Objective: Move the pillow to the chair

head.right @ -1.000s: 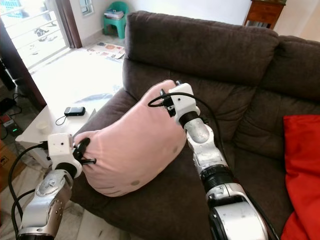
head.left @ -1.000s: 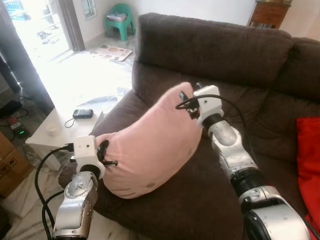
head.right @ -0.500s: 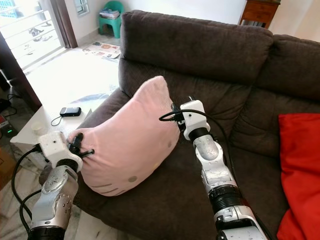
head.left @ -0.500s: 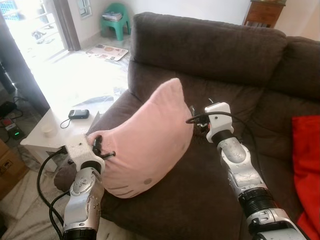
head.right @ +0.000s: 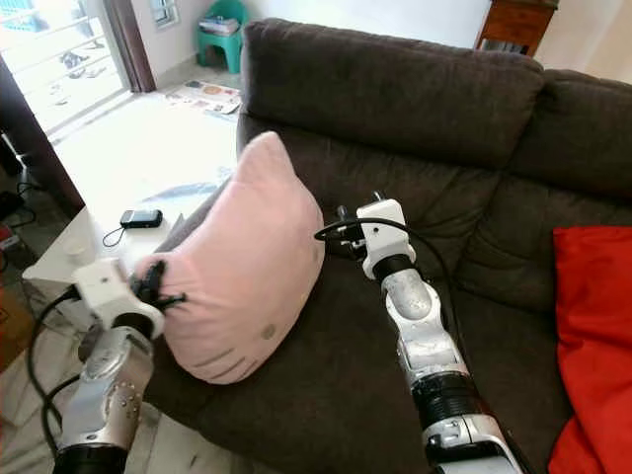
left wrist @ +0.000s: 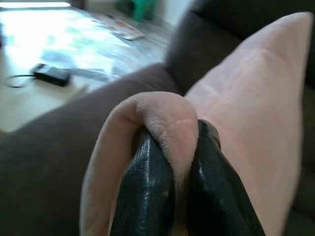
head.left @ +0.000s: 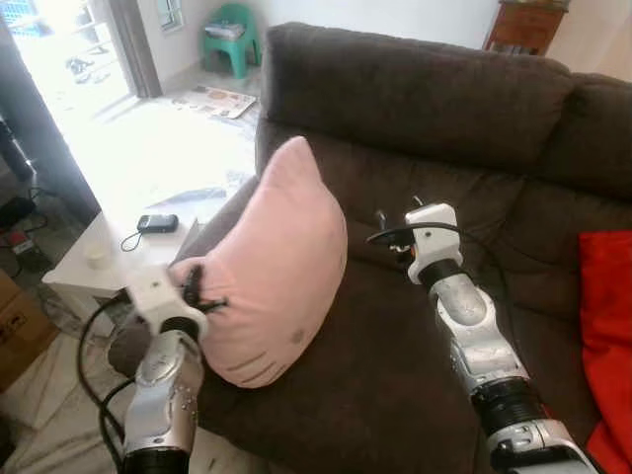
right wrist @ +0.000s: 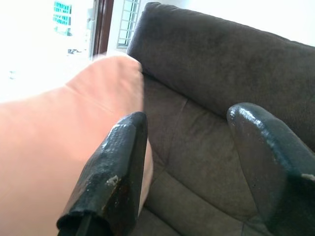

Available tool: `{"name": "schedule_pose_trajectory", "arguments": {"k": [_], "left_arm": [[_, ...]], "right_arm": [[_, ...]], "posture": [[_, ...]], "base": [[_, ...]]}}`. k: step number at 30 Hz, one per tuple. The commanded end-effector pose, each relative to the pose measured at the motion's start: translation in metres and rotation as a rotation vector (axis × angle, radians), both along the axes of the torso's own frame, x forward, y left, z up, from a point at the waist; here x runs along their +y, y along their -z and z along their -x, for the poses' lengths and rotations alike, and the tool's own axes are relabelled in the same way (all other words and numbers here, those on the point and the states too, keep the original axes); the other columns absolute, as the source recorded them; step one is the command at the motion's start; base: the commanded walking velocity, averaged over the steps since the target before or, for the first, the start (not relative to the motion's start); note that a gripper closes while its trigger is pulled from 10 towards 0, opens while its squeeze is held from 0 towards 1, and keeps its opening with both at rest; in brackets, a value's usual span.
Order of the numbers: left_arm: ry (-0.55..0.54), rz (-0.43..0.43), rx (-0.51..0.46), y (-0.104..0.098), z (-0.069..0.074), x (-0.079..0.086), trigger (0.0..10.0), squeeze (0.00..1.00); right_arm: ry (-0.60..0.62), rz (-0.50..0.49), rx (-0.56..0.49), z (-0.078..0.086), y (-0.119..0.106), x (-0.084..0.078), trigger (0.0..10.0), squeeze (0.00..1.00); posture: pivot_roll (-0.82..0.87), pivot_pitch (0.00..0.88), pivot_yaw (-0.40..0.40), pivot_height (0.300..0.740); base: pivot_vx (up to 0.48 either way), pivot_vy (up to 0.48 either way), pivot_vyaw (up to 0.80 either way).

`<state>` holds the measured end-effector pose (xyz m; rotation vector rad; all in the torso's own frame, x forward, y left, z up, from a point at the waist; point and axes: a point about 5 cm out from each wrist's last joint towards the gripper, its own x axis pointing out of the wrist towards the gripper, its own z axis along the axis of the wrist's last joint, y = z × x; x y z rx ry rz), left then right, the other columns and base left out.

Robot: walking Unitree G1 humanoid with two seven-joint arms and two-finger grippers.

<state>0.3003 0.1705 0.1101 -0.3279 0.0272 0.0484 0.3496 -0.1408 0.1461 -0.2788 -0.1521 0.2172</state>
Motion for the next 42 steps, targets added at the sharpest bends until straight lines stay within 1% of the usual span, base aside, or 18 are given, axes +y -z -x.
{"name": "schedule_pose_trajectory", "arguments": {"k": [1,3,8,9,10,12,15,17,19,20,23,24,27,30,31,33,38,42], "left_arm": [[0.041,0.003,0.002,-0.001,-0.003,-0.001,10.0,0.00],[0.054,0.000,0.009,0.000,-0.003,-0.002,10.0,0.00],[0.002,0.060,-0.007,-0.004,-0.008,0.005,10.0,0.00],[-0.047,0.130,-0.034,-0.011,-0.011,0.010,10.0,0.00],[-0.062,0.167,-0.047,-0.014,-0.012,0.012,10.0,0.00],[-0.066,0.196,-0.062,-0.017,-0.014,0.013,10.0,0.00],[-0.050,0.136,-0.071,-0.018,-0.014,0.014,10.0,0.00],[-0.044,0.070,-0.064,-0.016,-0.013,0.015,10.0,0.00],[-0.044,-0.029,-0.035,-0.007,-0.006,0.017,10.0,0.00],[-0.049,-0.041,-0.026,-0.006,-0.005,0.017,10.0,0.00],[-0.090,0.001,-0.021,-0.003,-0.003,0.019,10.0,0.00],[-0.125,0.046,-0.017,-0.003,-0.002,0.021,10.0,0.00],[-0.147,0.109,0.006,0.000,-0.004,0.022,10.0,0.00],[-0.046,0.151,0.034,0.000,-0.008,0.013,10.0,0.00],[0.016,0.164,0.034,-0.001,-0.010,0.007,10.0,0.00],[0.054,0.185,0.039,-0.003,-0.013,0.004,10.0,0.00],[0.052,0.212,0.020,-0.008,-0.015,0.008,10.0,0.00],[0.038,0.200,0.018,-0.008,-0.012,0.012,10.0,0.00]], "right_arm": [[0.012,-0.007,0.012,0.002,0.002,-0.002,10.0,0.00],[0.011,-0.008,0.013,0.002,0.002,-0.001,10.0,0.00],[0.007,-0.012,0.018,0.004,0.003,0.001,10.0,0.00],[0.007,-0.014,0.020,0.004,0.003,0.002,10.0,0.00],[0.006,-0.016,0.021,0.005,0.003,0.002,10.0,0.00],[0.002,-0.020,0.019,0.005,0.002,0.004,10.0,0.00],[-0.005,-0.031,0.012,0.006,0.001,0.005,10.0,0.00],[-0.009,-0.035,0.011,0.007,0.002,0.005,10.0,0.00],[-0.006,-0.032,0.029,0.009,0.007,0.004,10.0,0.00],[-0.005,-0.031,0.031,0.009,0.007,0.004,10.0,0.00],[-0.004,-0.033,0.037,0.010,0.009,0.004,10.0,0.00],[-0.005,-0.033,0.039,0.011,0.009,0.005,10.0,0.00],[-0.006,-0.037,0.042,0.011,0.009,0.006,10.0,0.00],[-0.005,-0.039,0.043,0.011,0.009,0.006,10.0,0.00],[-0.004,-0.038,0.045,0.011,0.009,0.006,10.0,0.00],[-0.003,-0.037,0.046,0.011,0.009,0.006,10.0,0.00],[-0.004,-0.037,0.053,0.012,0.010,0.007,10.0,0.00],[-0.010,-0.036,0.058,0.012,0.011,0.008,10.0,0.00]], "posture": [[0.05,0.048,-0.043,0.740],[0.05,0.048,-0.043,0.740],[0.05,0.047,-0.043,0.740],[0.05,0.047,-0.043,0.740],[0.05,0.047,-0.043,0.740],[0.05,0.048,-0.047,0.740],[0.05,0.048,-0.047,0.740],[0.05,0.048,-0.047,0.740],[0.05,0.049,-0.047,0.740],[0.05,0.049,-0.047,0.740],[0.05,0.050,-0.047,0.740],[0.05,0.050,-0.047,0.740],[0.05,0.051,-0.047,0.740],[0.05,0.051,-0.047,0.740],[0.05,0.050,-0.047,0.740],[0.05,0.049,-0.046,0.740],[0.05,0.050,-0.046,0.740],[0.05,0.049,-0.048,0.740]], "base": [[0.000,0.000,0.00],[0.000,0.000,0.00],[0.000,0.000,0.00],[0.000,0.000,0.00],[0.000,0.000,0.00],[0.000,0.000,0.00],[0.000,0.000,0.00],[0.000,0.000,0.00],[0.000,0.000,0.00],[0.000,0.000,0.00],[0.000,0.000,0.00],[0.000,0.000,0.00],[0.000,0.000,0.00],[0.000,0.000,0.00],[0.000,0.000,0.00],[0.000,0.000,0.00],[0.000,0.000,0.00],[0.000,0.000,0.00]]}}
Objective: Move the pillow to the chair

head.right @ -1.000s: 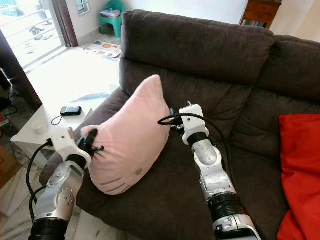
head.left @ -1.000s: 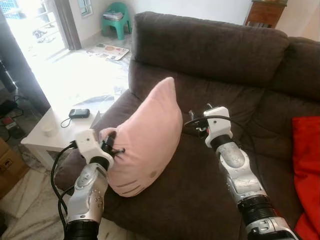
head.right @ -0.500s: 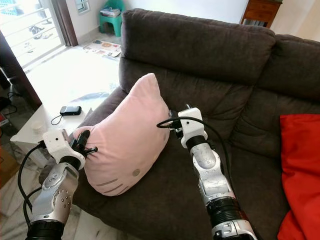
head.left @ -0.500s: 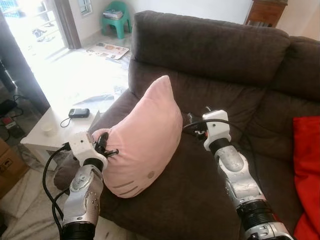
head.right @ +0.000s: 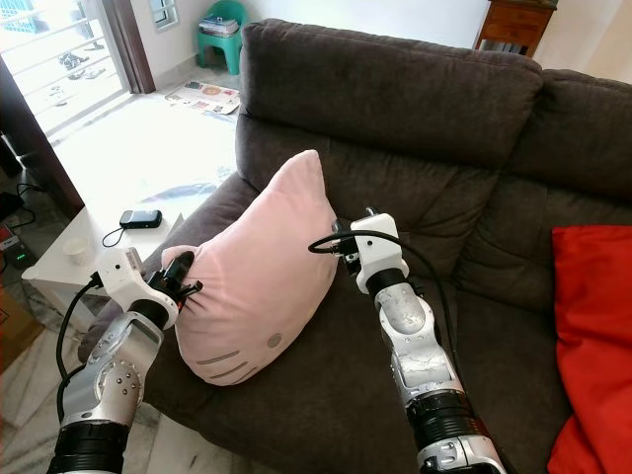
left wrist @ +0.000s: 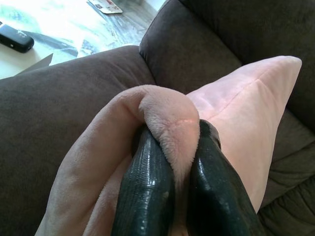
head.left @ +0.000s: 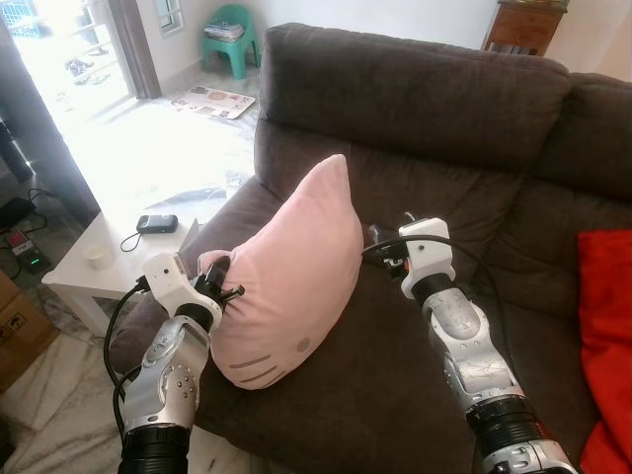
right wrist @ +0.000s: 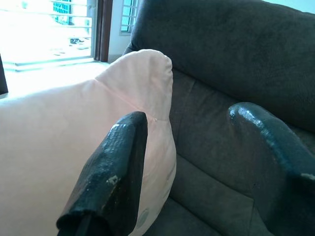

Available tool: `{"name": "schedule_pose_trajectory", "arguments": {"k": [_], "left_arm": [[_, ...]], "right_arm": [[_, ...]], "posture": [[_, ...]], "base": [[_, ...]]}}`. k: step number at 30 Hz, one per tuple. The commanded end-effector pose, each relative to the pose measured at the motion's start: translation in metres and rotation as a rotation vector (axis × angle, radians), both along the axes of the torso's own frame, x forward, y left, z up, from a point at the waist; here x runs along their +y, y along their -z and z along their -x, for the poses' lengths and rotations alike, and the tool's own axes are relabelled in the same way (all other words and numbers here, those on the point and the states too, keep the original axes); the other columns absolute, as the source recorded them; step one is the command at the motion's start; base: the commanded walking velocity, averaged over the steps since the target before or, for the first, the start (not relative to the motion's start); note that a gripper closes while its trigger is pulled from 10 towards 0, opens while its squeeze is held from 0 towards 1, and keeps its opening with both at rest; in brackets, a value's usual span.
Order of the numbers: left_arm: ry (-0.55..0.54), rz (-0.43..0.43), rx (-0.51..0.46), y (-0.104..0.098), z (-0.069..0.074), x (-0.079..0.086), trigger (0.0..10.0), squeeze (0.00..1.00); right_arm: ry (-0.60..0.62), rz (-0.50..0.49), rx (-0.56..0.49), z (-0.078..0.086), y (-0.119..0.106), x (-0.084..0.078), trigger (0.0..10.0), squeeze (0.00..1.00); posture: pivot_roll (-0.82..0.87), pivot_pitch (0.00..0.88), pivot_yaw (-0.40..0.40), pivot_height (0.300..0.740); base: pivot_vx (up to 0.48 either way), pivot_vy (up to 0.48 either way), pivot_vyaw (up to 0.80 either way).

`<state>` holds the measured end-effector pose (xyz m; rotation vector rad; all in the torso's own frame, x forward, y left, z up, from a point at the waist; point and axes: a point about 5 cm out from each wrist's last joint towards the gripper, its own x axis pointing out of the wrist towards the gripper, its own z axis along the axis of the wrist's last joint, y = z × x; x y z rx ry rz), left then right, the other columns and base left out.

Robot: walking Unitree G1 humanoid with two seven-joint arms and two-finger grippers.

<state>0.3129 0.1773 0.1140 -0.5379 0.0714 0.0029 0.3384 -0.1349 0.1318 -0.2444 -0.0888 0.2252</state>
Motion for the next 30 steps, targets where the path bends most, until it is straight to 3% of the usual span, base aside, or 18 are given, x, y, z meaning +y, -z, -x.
{"name": "schedule_pose_trajectory", "arguments": {"k": [1,2,3,4,5,17,30], "left_arm": [[-0.018,-0.009,-0.009,-0.003,0.002,0.006,10.0,0.00],[-0.021,-0.004,-0.008,-0.003,0.002,0.007,10.0,0.00],[-0.032,-0.003,-0.010,-0.003,0.003,0.009,10.0,0.31],[-0.053,0.003,-0.012,-0.002,0.005,0.012,10.0,0.69],[-0.060,0.006,-0.011,-0.002,0.005,0.013,10.0,0.98],[-0.113,-0.025,-0.058,-0.015,0.006,0.024,10.0,1.00],[-0.111,-0.085,-0.108,-0.034,0.010,0.020,10.0,1.00]], "right_arm": [[-0.009,-0.009,-0.009,0.001,-0.003,0.002,10.0,0.00],[-0.010,-0.009,-0.009,0.001,-0.004,0.002,10.0,0.00],[-0.011,-0.009,-0.009,0.001,-0.004,0.002,10.0,0.00],[-0.012,-0.008,-0.009,0.001,-0.004,0.002,10.0,0.00],[-0.012,-0.008,-0.010,0.000,-0.004,0.002,10.0,0.00],[-0.015,-0.009,-0.010,0.000,-0.005,0.003,10.0,0.00],[-0.019,-0.012,-0.010,0.000,-0.005,0.005,10.0,0.00]], "posture": [[0.05,0.049,-0.048,0.740],[0.05,0.049,-0.048,0.740],[0.05,0.049,-0.048,0.740],[0.05,0.047,-0.051,0.740],[0.05,0.047,-0.051,0.740],[0.05,0.044,-0.050,0.740],[0.05,0.044,-0.050,0.740]], "base": [[0.000,0.000,0.00],[0.000,0.000,0.00],[0.000,0.000,0.00],[0.000,0.000,0.00],[0.000,0.000,0.00],[0.000,0.000,0.00],[0.000,0.000,0.00]]}}
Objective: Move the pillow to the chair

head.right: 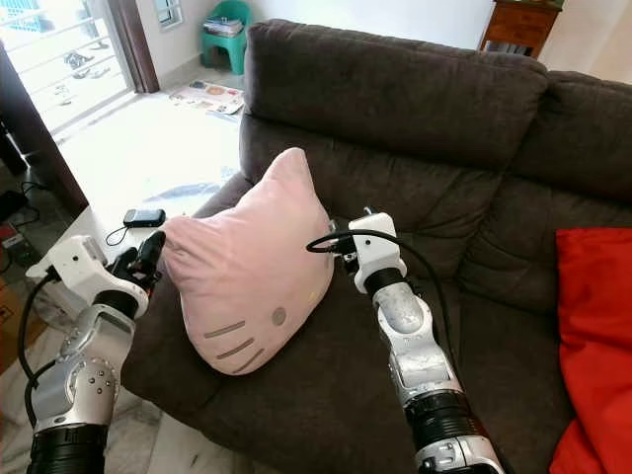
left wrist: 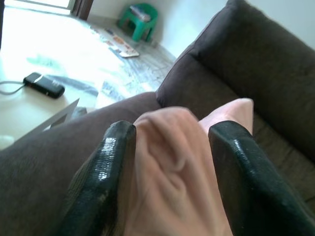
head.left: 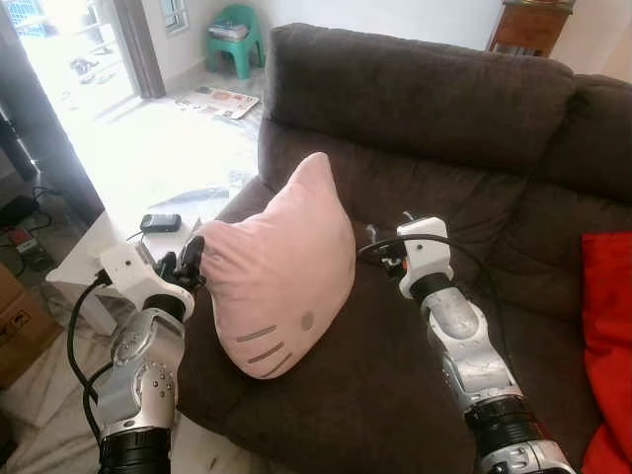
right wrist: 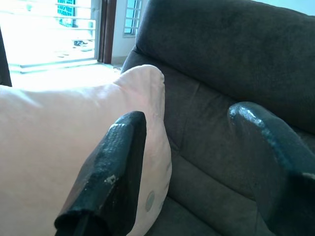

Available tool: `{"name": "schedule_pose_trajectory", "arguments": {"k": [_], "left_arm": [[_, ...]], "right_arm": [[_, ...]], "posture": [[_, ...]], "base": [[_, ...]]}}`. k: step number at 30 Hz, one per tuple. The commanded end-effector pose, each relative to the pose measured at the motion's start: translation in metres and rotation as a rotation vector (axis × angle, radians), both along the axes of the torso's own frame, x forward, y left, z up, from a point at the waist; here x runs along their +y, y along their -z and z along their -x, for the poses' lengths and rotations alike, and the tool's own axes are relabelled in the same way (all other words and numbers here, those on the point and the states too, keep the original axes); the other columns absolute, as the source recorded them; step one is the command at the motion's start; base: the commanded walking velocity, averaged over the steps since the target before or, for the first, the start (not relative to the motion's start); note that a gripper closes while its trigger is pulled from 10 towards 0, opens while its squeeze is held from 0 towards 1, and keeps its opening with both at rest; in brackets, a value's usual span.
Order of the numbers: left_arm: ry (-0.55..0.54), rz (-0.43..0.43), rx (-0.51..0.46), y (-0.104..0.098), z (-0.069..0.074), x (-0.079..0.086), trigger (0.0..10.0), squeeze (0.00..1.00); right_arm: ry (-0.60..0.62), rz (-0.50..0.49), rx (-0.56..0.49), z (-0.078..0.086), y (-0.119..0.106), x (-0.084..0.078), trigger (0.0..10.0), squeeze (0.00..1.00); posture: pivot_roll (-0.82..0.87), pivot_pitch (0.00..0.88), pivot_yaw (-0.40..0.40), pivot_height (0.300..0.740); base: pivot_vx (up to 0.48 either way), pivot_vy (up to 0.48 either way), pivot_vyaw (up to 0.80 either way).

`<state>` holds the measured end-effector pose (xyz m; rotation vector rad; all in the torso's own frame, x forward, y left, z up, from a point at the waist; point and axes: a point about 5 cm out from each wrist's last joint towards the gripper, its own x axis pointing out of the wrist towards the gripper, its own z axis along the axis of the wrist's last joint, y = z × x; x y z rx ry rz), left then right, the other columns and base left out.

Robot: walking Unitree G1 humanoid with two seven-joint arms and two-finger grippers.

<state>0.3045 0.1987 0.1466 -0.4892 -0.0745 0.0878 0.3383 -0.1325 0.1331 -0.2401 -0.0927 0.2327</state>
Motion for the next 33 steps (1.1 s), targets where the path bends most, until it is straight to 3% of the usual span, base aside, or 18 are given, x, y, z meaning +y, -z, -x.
{"name": "schedule_pose_trajectory", "arguments": {"k": [1,4,6,7,8,9,10,12,15,22,27,33], "left_arm": [[0.007,-0.073,0.000,-0.005,0.002,-0.003,10.0,1.00],[0.043,-0.156,-0.009,-0.009,0.004,-0.009,10.0,1.00],[0.140,-0.246,-0.014,-0.010,0.007,-0.020,10.0,1.00],[0.235,-0.374,-0.010,-0.008,0.011,-0.030,10.0,1.00],[0.257,-0.414,-0.006,-0.006,0.013,-0.032,10.0,1.00],[0.282,-0.506,0.012,0.000,0.015,-0.034,10.0,0.82],[0.290,-0.576,0.041,0.009,0.016,-0.033,10.0,0.00],[0.292,-0.628,0.062,0.015,0.016,-0.031,10.0,0.00],[0.306,-0.619,0.065,0.016,0.016,-0.031,10.0,0.00],[0.298,-0.677,0.176,0.044,0.014,-0.022,10.0,0.00],[0.192,-0.671,0.158,0.042,0.016,-0.015,10.0,0.00],[0.192,-0.671,0.158,0.042,0.016,-0.015,10.0,0.00]], "right_arm": [[-0.011,-0.008,-0.007,0.000,-0.004,0.003,10.0,0.00],[-0.010,-0.009,-0.006,0.000,-0.003,0.003,10.0,0.00],[-0.008,-0.010,-0.007,0.000,-0.003,0.003,10.0,0.00],[-0.004,-0.012,-0.007,0.000,-0.003,0.003,10.0,0.00],[-0.003,-0.013,-0.007,0.000,-0.003,0.003,10.0,0.00],[-0.003,-0.012,-0.006,0.000,-0.003,0.003,10.0,0.00],[-0.003,-0.013,-0.005,0.000,-0.002,0.004,10.0,0.00],[-0.004,-0.015,-0.005,0.000,-0.002,0.004,10.0,0.00],[-0.003,-0.017,-0.006,0.000,-0.002,0.005,10.0,0.00],[0.002,-0.023,-0.006,0.001,-0.002,0.004,10.0,0.00],[0.000,-0.060,-0.026,0.003,-0.003,0.002,10.0,0.00],[0.000,-0.060,-0.026,0.003,-0.003,0.002,10.0,0.00]], "posture": [[0.05,0.044,-0.050,0.740],[0.05,0.044,-0.050,0.740],[0.06,0.049,-0.049,0.740],[0.06,0.051,-0.048,0.740],[0.06,0.051,-0.047,0.740],[0.06,0.051,-0.047,0.740],[0.06,0.052,-0.045,0.740],[0.06,0.051,-0.044,0.740],[0.06,0.051,-0.044,0.740],[0.06,0.051,-0.039,0.740],[0.06,0.054,-0.038,0.740],[0.06,0.054,-0.038,0.740]], "base": [[0.000,0.000,0.00],[0.000,0.000,0.00],[0.000,0.000,0.00],[0.000,0.000,0.00],[0.000,0.000,0.00],[0.000,0.000,0.00],[0.000,0.000,0.00],[0.000,0.000,0.00],[0.000,0.000,0.00],[0.000,0.000,0.00],[0.000,0.000,0.00],[0.000,0.000,0.00]]}}
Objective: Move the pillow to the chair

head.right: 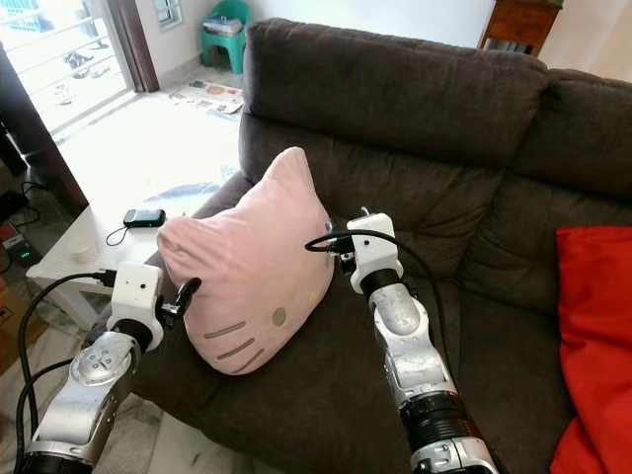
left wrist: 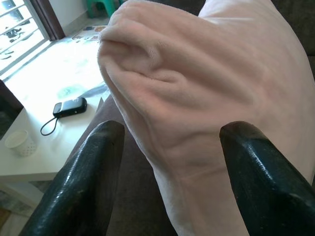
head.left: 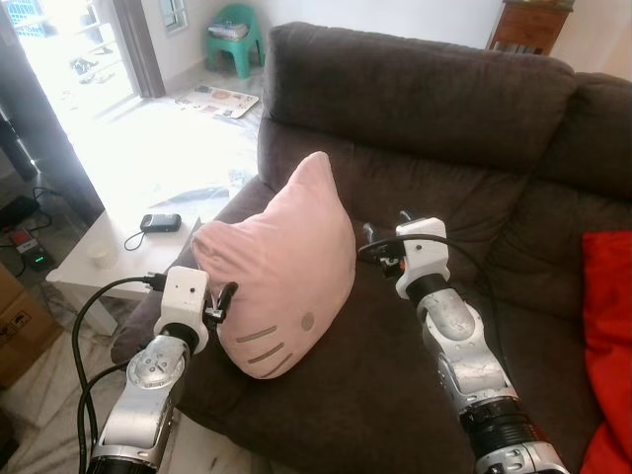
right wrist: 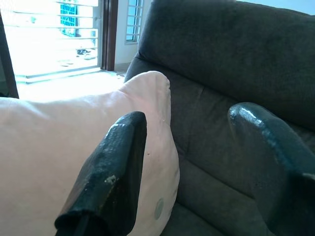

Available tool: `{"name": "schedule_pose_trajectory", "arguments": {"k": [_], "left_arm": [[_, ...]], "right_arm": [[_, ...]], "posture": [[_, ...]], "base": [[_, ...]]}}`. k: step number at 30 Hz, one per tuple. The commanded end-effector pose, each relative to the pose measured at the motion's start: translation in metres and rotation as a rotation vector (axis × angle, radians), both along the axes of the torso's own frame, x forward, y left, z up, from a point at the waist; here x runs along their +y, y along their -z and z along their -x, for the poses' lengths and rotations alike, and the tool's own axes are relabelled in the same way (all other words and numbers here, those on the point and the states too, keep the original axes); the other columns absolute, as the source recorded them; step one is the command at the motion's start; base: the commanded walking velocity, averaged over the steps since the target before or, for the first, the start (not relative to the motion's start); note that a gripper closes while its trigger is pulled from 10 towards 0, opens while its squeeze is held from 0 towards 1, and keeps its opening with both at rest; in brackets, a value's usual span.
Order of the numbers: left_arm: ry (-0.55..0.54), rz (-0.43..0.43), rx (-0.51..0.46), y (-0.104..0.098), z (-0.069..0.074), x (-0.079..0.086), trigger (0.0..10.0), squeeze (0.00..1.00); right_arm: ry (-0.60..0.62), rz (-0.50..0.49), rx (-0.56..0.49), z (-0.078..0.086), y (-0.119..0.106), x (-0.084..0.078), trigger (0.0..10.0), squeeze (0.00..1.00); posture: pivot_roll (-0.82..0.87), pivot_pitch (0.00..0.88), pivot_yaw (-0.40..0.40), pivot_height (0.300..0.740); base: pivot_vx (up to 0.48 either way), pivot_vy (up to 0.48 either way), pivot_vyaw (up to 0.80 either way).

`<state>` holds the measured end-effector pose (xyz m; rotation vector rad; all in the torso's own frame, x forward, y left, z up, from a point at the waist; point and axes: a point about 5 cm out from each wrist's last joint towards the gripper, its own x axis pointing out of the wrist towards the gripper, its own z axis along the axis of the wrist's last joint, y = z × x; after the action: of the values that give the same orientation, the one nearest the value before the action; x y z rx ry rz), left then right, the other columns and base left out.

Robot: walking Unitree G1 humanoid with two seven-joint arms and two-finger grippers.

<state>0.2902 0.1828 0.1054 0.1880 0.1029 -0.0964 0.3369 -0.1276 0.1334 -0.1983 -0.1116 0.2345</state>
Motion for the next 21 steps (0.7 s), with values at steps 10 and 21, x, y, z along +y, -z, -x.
{"name": "schedule_pose_trajectory", "arguments": {"k": [10,21], "left_arm": [[-0.257,-0.122,-0.326,-0.033,0.035,0.009,10.0,0.00],[-0.252,-0.147,-0.386,-0.041,0.026,0.012,10.0,0.00]], "right_arm": [[0.157,-0.210,0.080,0.028,0.045,-0.053,10.0,0.00],[0.185,-0.229,0.057,0.039,0.056,-0.060,10.0,0.00]], "posture": [[0.07,0.032,-0.016,0.740],[0.07,0.000,0.013,0.740]], "base": [[0.000,0.000,0.00],[0.000,0.000,0.00]]}}
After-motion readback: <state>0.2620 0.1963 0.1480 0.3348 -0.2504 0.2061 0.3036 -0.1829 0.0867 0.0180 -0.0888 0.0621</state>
